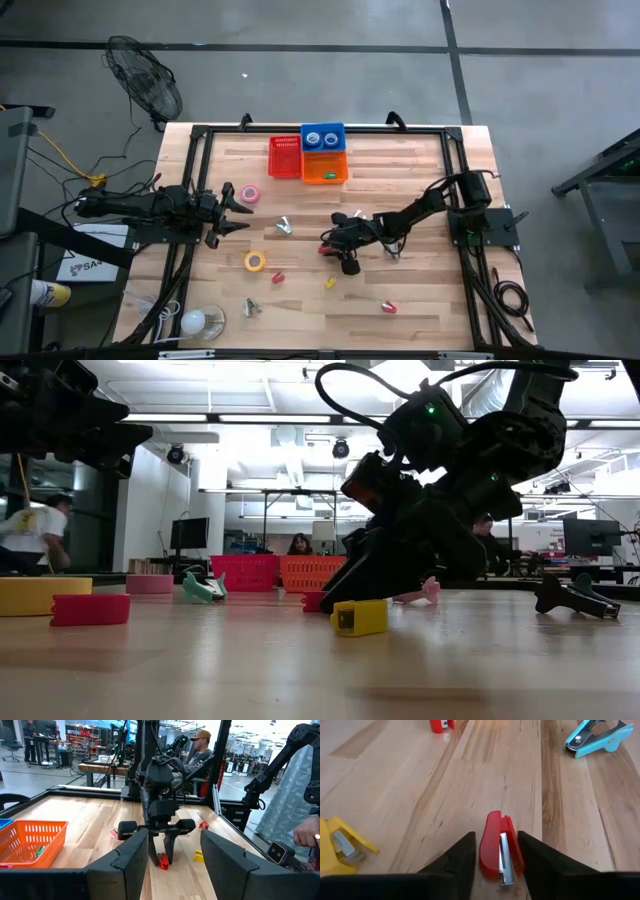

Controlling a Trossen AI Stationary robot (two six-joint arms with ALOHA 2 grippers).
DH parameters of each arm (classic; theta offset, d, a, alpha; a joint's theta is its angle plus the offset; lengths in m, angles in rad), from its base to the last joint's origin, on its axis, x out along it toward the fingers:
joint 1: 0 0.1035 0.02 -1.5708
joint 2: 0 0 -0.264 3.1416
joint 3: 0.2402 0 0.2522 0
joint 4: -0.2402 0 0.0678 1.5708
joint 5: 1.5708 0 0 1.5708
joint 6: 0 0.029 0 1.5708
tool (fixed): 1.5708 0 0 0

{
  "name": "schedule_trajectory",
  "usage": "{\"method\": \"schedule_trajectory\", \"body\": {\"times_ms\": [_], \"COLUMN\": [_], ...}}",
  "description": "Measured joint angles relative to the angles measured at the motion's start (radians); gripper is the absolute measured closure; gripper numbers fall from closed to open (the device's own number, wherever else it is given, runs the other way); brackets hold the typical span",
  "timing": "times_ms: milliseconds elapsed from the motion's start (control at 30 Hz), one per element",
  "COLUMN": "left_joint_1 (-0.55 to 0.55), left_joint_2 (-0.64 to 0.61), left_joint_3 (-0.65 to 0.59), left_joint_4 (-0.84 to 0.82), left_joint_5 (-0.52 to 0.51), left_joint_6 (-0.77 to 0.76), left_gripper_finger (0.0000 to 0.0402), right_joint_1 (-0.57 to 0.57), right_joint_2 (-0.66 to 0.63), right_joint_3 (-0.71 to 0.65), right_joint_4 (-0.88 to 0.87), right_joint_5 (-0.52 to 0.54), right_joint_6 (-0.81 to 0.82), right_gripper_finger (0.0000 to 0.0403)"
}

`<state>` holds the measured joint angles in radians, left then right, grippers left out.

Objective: Pick and place Stapler, Stapler remover, tape
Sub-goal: Put the middle red stapler into the orange bin

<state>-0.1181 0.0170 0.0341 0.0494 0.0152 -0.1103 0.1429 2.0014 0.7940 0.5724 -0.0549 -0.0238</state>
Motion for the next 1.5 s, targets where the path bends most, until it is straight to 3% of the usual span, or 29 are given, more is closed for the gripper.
{"method": "schedule_trajectory", "body": {"times_ms": [233,500,867,1233,1500], "left_joint_1": [0.0,0.0,0.0,0.0,0.0], "left_joint_2": [0.0,0.0,0.0,0.0,0.0], "left_joint_3": [0.0,0.0,0.0,0.0,0.0], "left_joint_4": [0.0,0.0,0.0,0.0,0.0], "left_joint_5": [0.0,0.0,0.0,0.0,0.0], "left_joint_6": [0.0,0.0,0.0,0.0,0.0], "left_gripper_finger": [0.0223,0.0223,0.0223,0.0223,0.0223], "right_joint_1": [0.0,-0.046,-0.224,-0.428,-0.537], "right_joint_2": [0.0,-0.067,-0.191,-0.2,-0.201], "right_joint_3": [0.0,-0.006,-0.003,0.06,0.117], "right_joint_4": [0.0,-0.016,-0.023,-0.063,-0.254], "right_joint_5": [-0.004,-0.005,0.024,0.052,0.042], "right_joint_6": [-0.002,0.023,-0.133,-0.221,-0.267], "right_gripper_finger": [0.0325,0.0323,0.0319,0.0317,0.0315]}}
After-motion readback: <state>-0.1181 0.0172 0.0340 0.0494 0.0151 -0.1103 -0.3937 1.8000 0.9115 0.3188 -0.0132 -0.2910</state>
